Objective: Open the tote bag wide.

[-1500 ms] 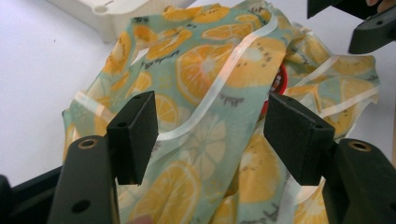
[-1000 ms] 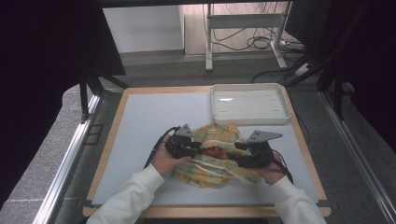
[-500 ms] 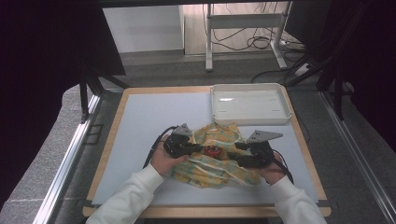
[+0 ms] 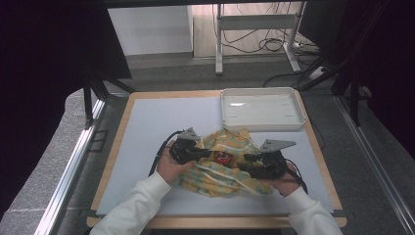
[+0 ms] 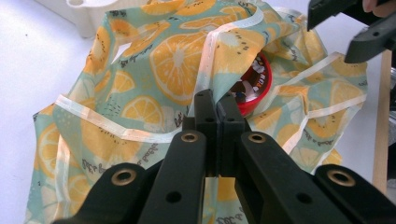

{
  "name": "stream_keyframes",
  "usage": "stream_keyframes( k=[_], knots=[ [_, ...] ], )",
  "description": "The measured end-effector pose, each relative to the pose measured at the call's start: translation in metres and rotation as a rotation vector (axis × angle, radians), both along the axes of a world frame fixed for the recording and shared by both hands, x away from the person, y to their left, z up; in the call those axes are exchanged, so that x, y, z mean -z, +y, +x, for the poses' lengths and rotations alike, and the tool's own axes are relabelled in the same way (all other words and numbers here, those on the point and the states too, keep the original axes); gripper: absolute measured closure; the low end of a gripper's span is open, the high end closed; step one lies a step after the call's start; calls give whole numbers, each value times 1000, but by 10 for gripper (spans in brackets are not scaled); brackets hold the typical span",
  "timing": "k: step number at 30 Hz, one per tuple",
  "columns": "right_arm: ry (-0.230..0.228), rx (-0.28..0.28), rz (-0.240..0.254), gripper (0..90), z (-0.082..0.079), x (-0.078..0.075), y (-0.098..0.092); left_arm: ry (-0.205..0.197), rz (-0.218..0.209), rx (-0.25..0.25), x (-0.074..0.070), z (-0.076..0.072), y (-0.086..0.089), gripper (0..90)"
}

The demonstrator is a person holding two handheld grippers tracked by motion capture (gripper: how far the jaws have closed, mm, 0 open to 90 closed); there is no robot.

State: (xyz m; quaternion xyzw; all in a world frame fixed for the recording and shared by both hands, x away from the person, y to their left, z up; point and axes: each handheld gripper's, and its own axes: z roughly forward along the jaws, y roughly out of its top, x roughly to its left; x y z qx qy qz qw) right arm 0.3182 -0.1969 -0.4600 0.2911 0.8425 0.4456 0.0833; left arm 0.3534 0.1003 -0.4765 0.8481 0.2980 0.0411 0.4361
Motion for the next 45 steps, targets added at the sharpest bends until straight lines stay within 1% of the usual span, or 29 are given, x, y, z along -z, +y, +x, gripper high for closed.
stream_keyframes(
  k=[7, 10, 15, 16, 19, 21, 22, 24, 27, 29, 32, 39, 41, 45],
  knots=[
    [18, -29, -20, 509, -2, 3, 7, 3, -7, -14, -1, 1, 1, 900],
    [25, -44, -50, 486, -1, 8, 13, 2, -4, -16, -1, 1, 0, 900],
    [52, -75, -113, 476, 1, 23, 24, 2, -8, -22, -1, 1, 0, 900],
    [55, -76, -123, 483, 2, 25, 27, 3, -9, -24, -1, 2, -1, 900],
    [56, -88, -161, 546, 5, 30, 34, 4, -1, -23, 0, 3, -1, 900],
    [52, -84, -197, 625, 7, 34, 37, 5, -6, -28, 0, 5, -1, 900],
    [54, -93, -205, 675, 8, 36, 37, 6, -4, -28, 0, 6, 0, 900],
    [61, -103, -206, 778, 8, 38, 38, 8, -6, -35, 0, 7, 0, 900],
    [72, -133, -203, 865, 6, 39, 40, 17, -16, -48, 0, 12, 1, 900],
    [85, -153, -201, 880, 5, 39, 41, 25, -25, -56, 0, 15, 3, 900],
    [85, -184, -209, 884, 2, 41, 42, 24, -24, -63, 0, 21, 4, 900],
    [95, -224, -224, 885, -5, 48, 43, 22, -35, -86, -1, 32, 3, 900],
    [96, -228, -223, 885, -7, 48, 43, 25, -40, -96, 1, 36, 4, 900],
    [103, -229, -224, 885, -9, 49, 41, 37, -32, -111, 6, 44, 3, 900]
  ],
)
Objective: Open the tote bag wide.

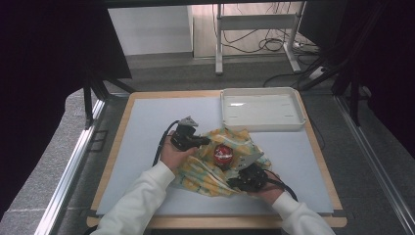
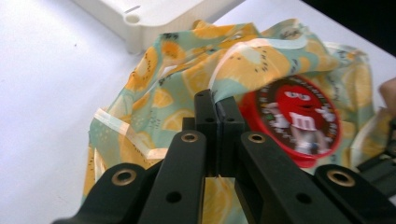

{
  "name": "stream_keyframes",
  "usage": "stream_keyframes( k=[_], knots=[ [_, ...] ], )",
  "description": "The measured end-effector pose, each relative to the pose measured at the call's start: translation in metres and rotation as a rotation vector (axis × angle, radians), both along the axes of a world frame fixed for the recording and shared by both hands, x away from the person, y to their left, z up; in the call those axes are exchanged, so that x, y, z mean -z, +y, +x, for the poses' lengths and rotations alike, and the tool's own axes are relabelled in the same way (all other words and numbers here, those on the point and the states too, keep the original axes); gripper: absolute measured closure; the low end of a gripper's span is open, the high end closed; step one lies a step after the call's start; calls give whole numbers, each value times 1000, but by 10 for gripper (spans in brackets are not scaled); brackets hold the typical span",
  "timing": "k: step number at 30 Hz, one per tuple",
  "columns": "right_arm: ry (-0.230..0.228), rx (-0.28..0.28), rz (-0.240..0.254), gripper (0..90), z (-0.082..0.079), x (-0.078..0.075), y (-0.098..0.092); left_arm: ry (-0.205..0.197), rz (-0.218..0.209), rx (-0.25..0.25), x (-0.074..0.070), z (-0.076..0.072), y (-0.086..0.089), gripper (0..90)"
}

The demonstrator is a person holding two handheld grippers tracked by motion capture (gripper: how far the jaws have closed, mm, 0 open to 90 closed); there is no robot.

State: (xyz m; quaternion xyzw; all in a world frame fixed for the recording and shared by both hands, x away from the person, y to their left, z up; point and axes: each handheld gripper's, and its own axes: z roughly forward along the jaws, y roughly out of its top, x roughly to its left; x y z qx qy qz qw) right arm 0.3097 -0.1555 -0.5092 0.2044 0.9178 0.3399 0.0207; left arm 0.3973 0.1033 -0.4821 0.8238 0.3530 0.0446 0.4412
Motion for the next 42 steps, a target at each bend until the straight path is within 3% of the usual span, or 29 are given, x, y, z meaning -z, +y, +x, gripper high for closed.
stream_keyframes(
  k=[11, 16, 21, 29, 42],
  knots=[
    [2, -24, -15, 885, -4, 2, 2, 43, 23, -37, 16, 22, -4, 900],
    [1, -50, -27, 886, -9, 3, 4, 52, 76, -39, 26, 28, -8, 900],
    [1, -63, -36, 886, -10, 3, 2, 77, 98, -34, 35, 32, -12, 900],
    [9, -73, -45, 885, -10, 4, 2, 121, 97, -40, 46, 35, -9, 900],
    [2, -60, -34, 871, -9, 3, 0, 120, 98, -2, 47, 31, -13, 872]
  ],
)
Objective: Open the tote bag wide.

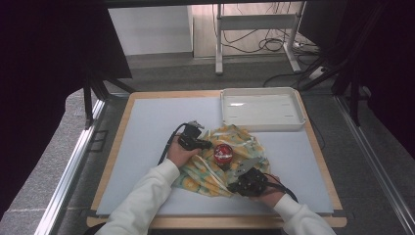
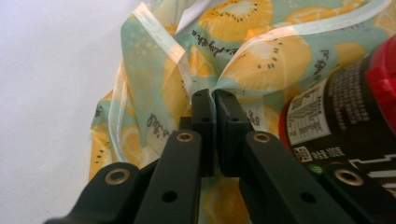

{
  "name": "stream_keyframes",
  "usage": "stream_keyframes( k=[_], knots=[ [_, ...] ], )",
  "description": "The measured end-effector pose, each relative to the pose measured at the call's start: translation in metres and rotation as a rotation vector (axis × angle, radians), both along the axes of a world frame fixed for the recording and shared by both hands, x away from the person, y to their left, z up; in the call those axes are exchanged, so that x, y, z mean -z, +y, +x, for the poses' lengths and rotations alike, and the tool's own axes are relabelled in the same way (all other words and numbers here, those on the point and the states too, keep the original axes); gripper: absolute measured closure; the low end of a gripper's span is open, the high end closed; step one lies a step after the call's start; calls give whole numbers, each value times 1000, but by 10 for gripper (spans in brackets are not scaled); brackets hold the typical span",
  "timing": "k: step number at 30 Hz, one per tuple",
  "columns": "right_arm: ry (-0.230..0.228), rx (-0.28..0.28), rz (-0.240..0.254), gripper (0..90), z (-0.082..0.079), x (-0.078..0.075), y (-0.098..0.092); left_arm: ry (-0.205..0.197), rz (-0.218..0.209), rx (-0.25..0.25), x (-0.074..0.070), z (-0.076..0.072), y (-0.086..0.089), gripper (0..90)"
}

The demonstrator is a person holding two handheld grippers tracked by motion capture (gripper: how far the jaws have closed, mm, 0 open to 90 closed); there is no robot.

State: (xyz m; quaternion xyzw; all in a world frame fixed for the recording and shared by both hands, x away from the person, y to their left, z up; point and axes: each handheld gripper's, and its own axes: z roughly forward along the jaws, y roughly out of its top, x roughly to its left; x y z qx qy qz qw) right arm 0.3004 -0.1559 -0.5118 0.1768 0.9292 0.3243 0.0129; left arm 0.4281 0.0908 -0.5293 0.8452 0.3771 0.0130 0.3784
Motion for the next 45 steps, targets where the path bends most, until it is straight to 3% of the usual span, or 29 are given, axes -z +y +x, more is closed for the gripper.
stream_keyframes(
  k=[5, 9, 15, 21, 28, 35, 38, 40, 45],
  knots=[
    [-14, 7, 8, 858, 1, -2, -2, -10, -10, 4, 0, -1, 0, 845],
    [-16, 6, 10, 825, 1, -2, -2, -17, -22, 5, -3, -2, 2, 770],
    [-53, 29, 41, 601, 0, -8, -5, -55, -59, 0, -13, -7, 6, 506],
    [-118, 98, 92, 420, -2, -20, -9, -83, -92, 3, -27, -11, 13, 298],
    [-140, 153, 144, 369, 1, -27, -15, -113, -116, -2, -42, -19, 17, 150],
    [-168, 185, 208, 372, 3, -38, -22, -146, -133, 20, -53, -30, 22, 120],
    [-171, 211, 239, 414, 5, -45, -27, -175, -134, 27, -58, -39, 25, 144],
    [-174, 229, 251, 449, 7, -49, -30, -196, -131, 15, -63, -46, 28, 189],
    [-174, 259, 255, 583, 14, -56, -32, -219, -124, -9, -72, -61, 33, 415]
  ],
)
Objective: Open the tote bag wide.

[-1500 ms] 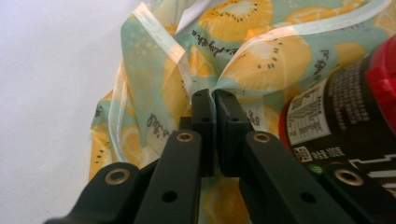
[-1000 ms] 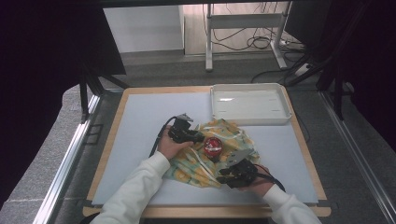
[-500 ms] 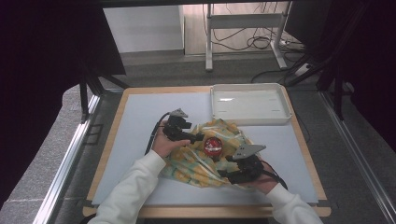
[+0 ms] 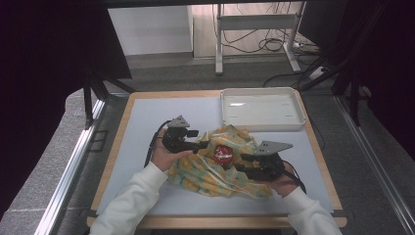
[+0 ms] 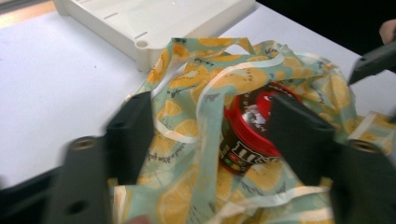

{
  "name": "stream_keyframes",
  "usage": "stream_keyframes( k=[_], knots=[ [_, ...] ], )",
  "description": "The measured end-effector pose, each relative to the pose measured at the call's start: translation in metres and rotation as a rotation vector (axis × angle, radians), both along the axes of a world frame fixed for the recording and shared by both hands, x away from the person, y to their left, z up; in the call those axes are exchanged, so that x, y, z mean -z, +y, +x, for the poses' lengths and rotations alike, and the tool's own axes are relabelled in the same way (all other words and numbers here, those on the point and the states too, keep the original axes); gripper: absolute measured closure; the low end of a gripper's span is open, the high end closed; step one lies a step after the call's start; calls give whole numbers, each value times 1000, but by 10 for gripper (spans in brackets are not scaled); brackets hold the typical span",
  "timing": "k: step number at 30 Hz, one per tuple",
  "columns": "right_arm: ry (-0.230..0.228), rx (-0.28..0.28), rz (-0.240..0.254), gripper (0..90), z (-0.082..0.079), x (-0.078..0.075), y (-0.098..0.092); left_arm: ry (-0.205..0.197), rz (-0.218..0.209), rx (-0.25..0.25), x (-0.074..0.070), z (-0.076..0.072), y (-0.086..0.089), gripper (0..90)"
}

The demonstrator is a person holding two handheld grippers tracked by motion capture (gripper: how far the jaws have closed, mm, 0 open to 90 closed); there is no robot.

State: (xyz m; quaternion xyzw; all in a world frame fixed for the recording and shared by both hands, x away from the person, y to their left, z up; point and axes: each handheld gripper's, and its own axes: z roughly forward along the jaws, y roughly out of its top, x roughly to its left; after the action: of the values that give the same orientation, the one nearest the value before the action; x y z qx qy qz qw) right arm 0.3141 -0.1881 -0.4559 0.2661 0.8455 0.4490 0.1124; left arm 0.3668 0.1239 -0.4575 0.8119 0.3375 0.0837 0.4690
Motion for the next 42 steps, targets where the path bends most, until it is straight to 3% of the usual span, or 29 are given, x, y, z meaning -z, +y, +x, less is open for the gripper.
stream_keyframes(
  k=[2, 6, 11, 23, 28, 31, 35, 42],
  knots=[
    [8, 14, 4, 671, 4, -1, 0, -7, -1, 3, -1, -4, 1, 562],
    [24, 13, 5, 837, 13, -3, 1, 3, -12, 51, -2, -10, 1, 774],
    [31, 12, 1, 893, 25, -6, 5, 19, 11, 83, 2, -12, -3, 889],
    [26, -6, -12, 893, 35, -8, 19, 62, 60, 98, 14, -9, -13, 900],
    [26, 8, -12, 893, 41, -7, 21, 99, 138, 99, 28, -3, -29, 900],
    [34, 23, -11, 893, 49, -4, 22, 127, 156, 97, 35, -1, -29, 900],
    [57, 31, -37, 893, 55, 3, 21, 147, 162, 95, 42, 1, -28, 900],
    [75, 21, -46, 893, 48, 5, 10, 164, 160, 99, 46, 3, -29, 900]
  ],
)
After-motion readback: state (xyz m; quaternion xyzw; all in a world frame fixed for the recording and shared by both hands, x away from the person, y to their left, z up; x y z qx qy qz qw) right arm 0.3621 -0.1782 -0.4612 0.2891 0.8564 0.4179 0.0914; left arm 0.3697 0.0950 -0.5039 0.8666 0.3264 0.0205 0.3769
